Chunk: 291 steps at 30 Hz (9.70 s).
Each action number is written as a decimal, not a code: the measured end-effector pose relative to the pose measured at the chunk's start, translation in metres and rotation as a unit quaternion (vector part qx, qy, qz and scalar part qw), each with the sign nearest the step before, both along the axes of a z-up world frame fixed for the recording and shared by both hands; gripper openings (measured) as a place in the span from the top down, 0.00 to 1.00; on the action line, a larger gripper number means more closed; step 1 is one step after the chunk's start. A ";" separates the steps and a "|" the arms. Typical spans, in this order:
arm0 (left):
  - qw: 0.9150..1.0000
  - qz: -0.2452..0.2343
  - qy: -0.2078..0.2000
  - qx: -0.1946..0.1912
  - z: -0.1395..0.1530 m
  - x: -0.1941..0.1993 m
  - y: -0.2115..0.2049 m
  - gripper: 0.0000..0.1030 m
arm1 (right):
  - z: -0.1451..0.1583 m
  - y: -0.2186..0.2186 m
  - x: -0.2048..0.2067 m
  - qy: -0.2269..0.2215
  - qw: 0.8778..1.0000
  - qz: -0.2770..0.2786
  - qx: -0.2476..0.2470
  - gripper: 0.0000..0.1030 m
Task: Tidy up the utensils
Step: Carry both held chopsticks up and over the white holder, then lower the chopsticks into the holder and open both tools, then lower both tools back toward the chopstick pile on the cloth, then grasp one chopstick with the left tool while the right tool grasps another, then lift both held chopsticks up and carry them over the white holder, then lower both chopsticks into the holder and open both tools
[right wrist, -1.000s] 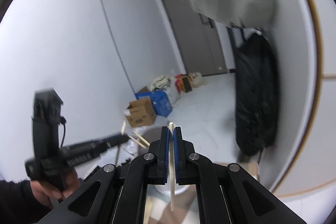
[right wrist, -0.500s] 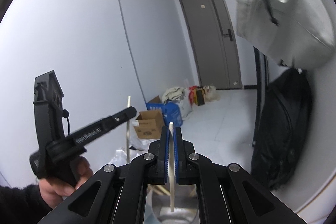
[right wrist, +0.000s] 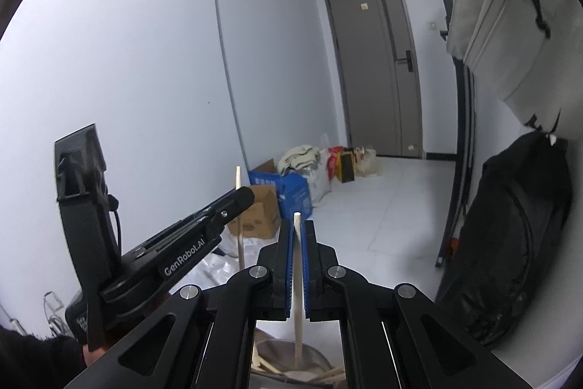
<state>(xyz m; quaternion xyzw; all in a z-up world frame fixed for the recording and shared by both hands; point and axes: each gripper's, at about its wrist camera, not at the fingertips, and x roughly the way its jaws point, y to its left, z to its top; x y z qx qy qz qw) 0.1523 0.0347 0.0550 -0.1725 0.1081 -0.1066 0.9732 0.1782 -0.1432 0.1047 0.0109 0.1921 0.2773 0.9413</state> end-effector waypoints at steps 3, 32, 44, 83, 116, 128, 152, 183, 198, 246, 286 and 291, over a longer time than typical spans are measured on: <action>1.000 0.014 -0.015 0.005 -0.004 -0.004 -0.002 0.99 | -0.005 -0.002 0.005 0.002 1.000 0.002 0.000 0.97; 0.990 -0.095 0.021 0.102 -0.037 -0.032 -0.028 0.99 | -0.059 -0.006 0.016 0.055 0.998 0.031 -0.018 0.96; 0.968 -0.168 0.077 0.170 -0.043 -0.040 -0.045 0.99 | -0.072 -0.013 0.005 0.088 0.995 0.035 -0.013 0.95; 0.951 -0.031 0.263 0.158 -0.096 -0.127 0.009 0.21 | -0.105 -0.064 -0.156 0.096 0.995 -0.022 0.032 0.01; 0.877 -0.074 0.427 0.205 -0.184 -0.077 -0.015 0.94 | -0.117 -0.071 -0.142 0.156 0.985 -0.036 0.071 0.00; 0.916 -0.052 0.387 0.089 -0.157 -0.088 0.018 1.00 | -0.142 -0.032 -0.136 0.189 0.982 0.014 0.005 0.09; 0.967 -0.037 0.251 -0.008 -0.104 -0.107 0.081 1.00 | -0.243 0.090 -0.073 0.309 0.931 0.074 -0.183 0.72; 0.967 -0.043 0.251 -0.031 -0.101 -0.110 0.089 1.00 | -0.260 0.115 -0.059 0.329 0.911 0.060 -0.240 0.75; 0.968 -0.041 0.245 -0.024 -0.098 -0.110 0.087 1.00 | -0.254 0.114 -0.056 0.314 0.919 0.035 -0.235 0.94; 0.985 -0.096 0.132 0.056 0.066 -0.073 0.020 1.00 | 0.044 -0.025 -0.093 -0.063 0.997 -0.036 0.038 0.95; 0.975 -0.138 0.135 0.108 -0.005 -0.003 -0.014 1.00 | -0.039 -0.006 -0.005 -0.012 1.000 0.009 0.001 0.95; 0.971 -0.155 0.149 0.100 -0.012 -0.001 -0.011 1.00 | -0.047 0.000 0.001 0.000 1.000 0.023 -0.009 0.95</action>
